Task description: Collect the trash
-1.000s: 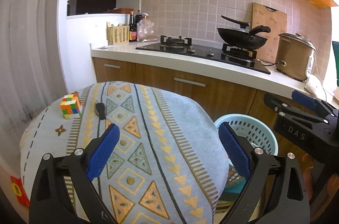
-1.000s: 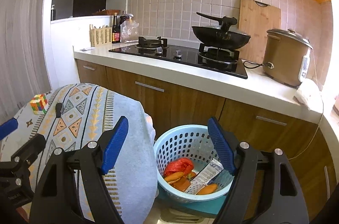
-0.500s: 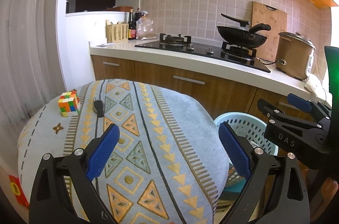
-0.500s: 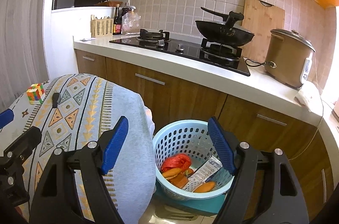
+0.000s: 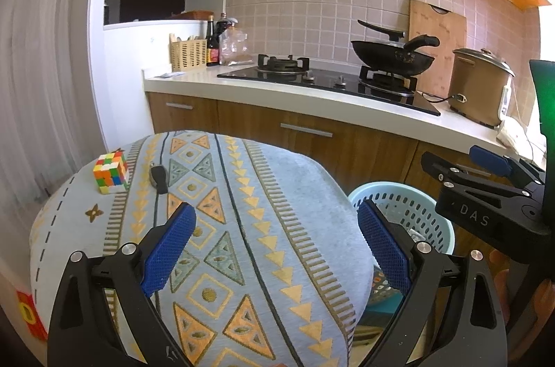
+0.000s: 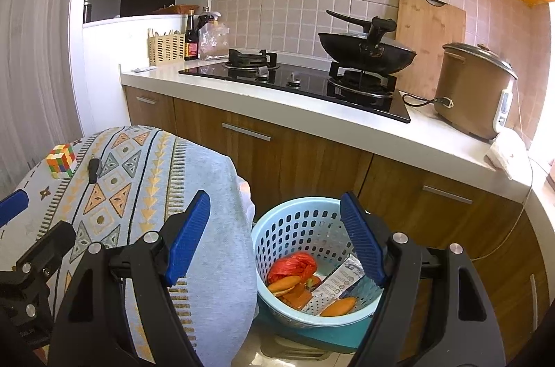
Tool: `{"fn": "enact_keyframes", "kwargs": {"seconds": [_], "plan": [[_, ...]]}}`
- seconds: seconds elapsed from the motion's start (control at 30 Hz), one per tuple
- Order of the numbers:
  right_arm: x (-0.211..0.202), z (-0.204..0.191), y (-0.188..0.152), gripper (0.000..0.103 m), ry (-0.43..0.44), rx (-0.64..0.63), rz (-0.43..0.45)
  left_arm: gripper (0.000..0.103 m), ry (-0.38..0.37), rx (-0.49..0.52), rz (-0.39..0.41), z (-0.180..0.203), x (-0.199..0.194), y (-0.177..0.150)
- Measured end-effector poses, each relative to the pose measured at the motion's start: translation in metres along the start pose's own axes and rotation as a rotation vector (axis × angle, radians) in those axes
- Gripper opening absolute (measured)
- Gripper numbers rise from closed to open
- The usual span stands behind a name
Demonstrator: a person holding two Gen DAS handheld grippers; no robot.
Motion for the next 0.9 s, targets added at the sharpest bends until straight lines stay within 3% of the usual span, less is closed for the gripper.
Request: {"fn": "enact_keyframes", "kwargs": {"seconds": [0.9], "plan": [[-0.0008,0.0013,0.0011,0.073,0.004,0.012,-0.001,0.092,-0.009,0.000,-0.006,0.0058,-0.0005,-0.0029]]}}
Point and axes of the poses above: each gripper's, at about its wrist camera, not at the fingertips, and x roughly the way its jaws point, z to its right, y to its top, the point moved 8 cm from there along x, roughly the way its jaws point, and after that the axes turned 10 degrees about x, right-handed, at the moved point
